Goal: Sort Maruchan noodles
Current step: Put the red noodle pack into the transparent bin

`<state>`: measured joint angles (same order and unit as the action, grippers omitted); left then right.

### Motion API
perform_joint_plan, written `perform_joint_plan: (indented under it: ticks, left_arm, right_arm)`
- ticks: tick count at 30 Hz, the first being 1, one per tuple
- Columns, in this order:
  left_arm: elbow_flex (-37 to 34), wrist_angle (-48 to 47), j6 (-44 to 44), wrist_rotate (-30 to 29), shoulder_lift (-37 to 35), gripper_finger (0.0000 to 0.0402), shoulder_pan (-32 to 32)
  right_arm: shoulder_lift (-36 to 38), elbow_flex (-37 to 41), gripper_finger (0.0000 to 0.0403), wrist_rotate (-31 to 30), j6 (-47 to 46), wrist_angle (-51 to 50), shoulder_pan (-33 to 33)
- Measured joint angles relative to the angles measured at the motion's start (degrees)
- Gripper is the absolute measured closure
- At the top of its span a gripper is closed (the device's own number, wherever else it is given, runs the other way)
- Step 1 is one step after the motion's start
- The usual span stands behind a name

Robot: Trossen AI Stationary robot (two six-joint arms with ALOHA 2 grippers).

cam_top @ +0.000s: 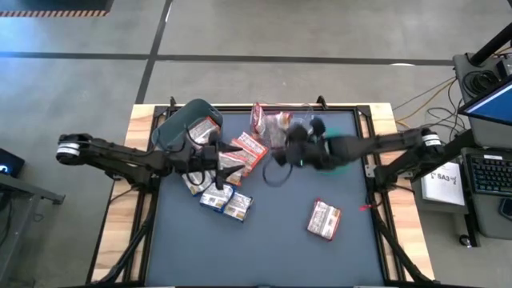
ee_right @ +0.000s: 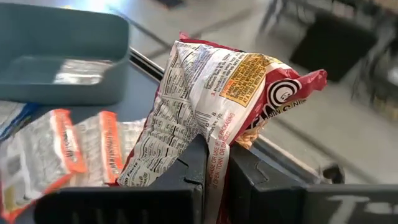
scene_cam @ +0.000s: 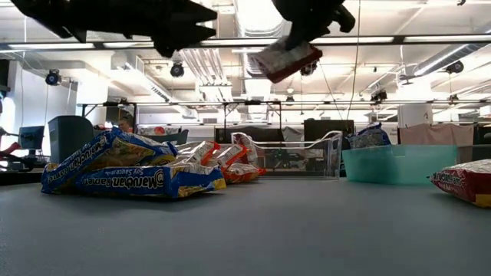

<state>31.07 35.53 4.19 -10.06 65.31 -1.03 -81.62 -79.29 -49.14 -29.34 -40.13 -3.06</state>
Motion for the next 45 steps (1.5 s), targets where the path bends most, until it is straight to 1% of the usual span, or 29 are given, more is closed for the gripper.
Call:
perform_joint_plan:
  ticks: [3,6,13,17,25,30,33,37,39,45]
  left_arm:
    - [0.51,0.04,3.10,-0.03,-0.55,0.0153,1.00]
    - [0.49,0.05,4.91,-0.07,-1.30,0.0158,2.43]
    - [0.42,-0.16,6.76,-0.09,-1.61,0.0168,5.69]
    - [0.42,-0.63,7.52,-0.10,-1.61,0.0169,7.53]
    - [0.42,-1.26,8.78,-0.10,-1.61,0.0169,10.52]
    - [0.40,-3.42,8.80,-0.09,-1.65,0.0169,10.87]
    - [0.38,-4.28,8.83,0.03,-1.66,0.0169,10.86]
    - [0.38,-6.34,10.66,0.00,-2.81,0.0169,10.88]
    - [0.38,-7.22,11.16,-1.19,-3.94,0.0169,10.86]
    - [0.31,-10.22,11.41,-2.32,-8.53,0.0169,10.92]
  right_arm:
    - [-0.56,-4.21,0.0381,6.59,-1.29,-5.52,5.22]
    - [-2.37,-7.50,0.0381,11.55,-0.93,-9.85,10.14]
    - [-10.17,-14.09,0.0381,16.28,-1.06,-21.10,19.39]
    - [-16.55,-18.03,0.0381,18.17,-0.80,-27.16,22.23]
    - [-27.86,-28.02,0.0381,18.15,0.72,-31.95,23.90]
    - [-34.35,-34.81,0.0381,18.03,0.72,-34.40,24.01]
    - [-37.86,-37.61,0.0381,18.13,0.65,-36.25,23.95]
    - [-41.13,-39.30,0.0381,18.12,0.11,-37.52,23.95]
    - [-42.24,-39.78,0.0380,18.16,0.11,-37.39,23.87]
    - [-43.03,-39.81,0.0378,18.14,-1.02,-37.12,23.66]
